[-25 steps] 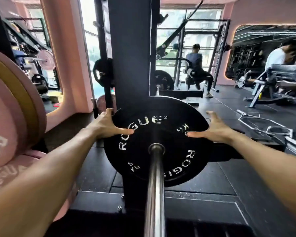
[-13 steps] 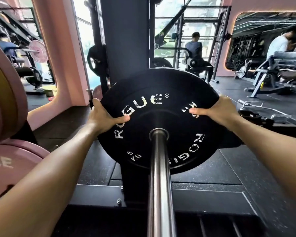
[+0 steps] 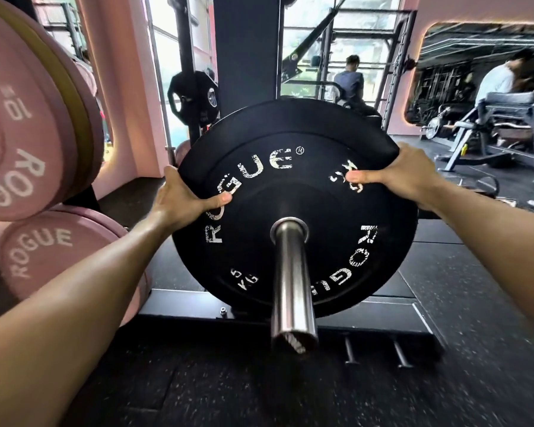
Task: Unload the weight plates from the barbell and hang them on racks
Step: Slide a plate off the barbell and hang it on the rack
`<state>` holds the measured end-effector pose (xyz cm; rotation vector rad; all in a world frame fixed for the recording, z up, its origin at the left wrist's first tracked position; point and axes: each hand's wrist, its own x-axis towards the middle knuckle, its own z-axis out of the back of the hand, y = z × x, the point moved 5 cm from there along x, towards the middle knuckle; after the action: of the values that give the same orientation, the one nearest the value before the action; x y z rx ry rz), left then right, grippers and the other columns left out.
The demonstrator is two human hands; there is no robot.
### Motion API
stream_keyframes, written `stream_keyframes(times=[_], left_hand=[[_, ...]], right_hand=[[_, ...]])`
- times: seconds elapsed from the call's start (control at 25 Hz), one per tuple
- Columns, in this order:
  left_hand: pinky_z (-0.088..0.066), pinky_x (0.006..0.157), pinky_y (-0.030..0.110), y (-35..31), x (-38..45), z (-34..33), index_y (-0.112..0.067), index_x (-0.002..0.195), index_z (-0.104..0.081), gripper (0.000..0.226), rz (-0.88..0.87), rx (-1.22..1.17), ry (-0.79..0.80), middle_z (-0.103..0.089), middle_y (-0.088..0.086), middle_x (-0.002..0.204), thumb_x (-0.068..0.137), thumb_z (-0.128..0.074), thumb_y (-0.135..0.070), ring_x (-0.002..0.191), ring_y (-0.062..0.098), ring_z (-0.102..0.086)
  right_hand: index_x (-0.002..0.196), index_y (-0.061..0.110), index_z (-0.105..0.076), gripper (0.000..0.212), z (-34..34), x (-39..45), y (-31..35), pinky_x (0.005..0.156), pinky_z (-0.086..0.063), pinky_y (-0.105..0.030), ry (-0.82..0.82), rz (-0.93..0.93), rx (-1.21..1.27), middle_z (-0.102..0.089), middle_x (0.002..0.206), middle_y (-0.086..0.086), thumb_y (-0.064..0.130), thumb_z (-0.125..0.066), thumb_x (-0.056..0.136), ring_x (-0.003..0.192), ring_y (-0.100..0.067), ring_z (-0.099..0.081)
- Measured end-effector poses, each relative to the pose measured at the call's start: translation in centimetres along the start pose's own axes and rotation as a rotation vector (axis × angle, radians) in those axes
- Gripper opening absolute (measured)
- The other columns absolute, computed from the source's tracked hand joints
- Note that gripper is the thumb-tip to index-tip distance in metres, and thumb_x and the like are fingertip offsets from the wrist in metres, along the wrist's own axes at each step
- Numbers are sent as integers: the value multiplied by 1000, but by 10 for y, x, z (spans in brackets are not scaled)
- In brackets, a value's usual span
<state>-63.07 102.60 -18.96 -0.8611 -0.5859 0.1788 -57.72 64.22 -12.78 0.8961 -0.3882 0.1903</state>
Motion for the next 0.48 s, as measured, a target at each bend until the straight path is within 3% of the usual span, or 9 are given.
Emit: stream_keyframes(times=[0.24,0.4,0.48], left_hand=[[-46,98,35,-13,-72,46,-12,125,-42,110,-62,-42,6,-59,0,127,43,-90,-67,118,20,-56],[-46,93,34,-23,-116,75,-12,121,-43,102,-64,-47,-10,-59,-2,121,46,-93,-60,111,18,-56],[-50,92,36,-25,-132,87,-17,119,-50,102,-61,-39,19,-64,-8,115,41,-91,-67,105,14,-60]], right_hand=[[103,31,-71,72,30,-87,10,92,-53,-33,33,-5,62,-72,97,16,58,-91,39,95,-9,-67],[105,31,-71,72,51,-142,24,92,-52,-31,83,1,103,-73,97,16,55,-93,40,97,-7,-67],[102,29,-73,66,60,-164,31,87,-52,-29,101,10,90,-74,91,15,53,-92,43,93,-6,-68]])
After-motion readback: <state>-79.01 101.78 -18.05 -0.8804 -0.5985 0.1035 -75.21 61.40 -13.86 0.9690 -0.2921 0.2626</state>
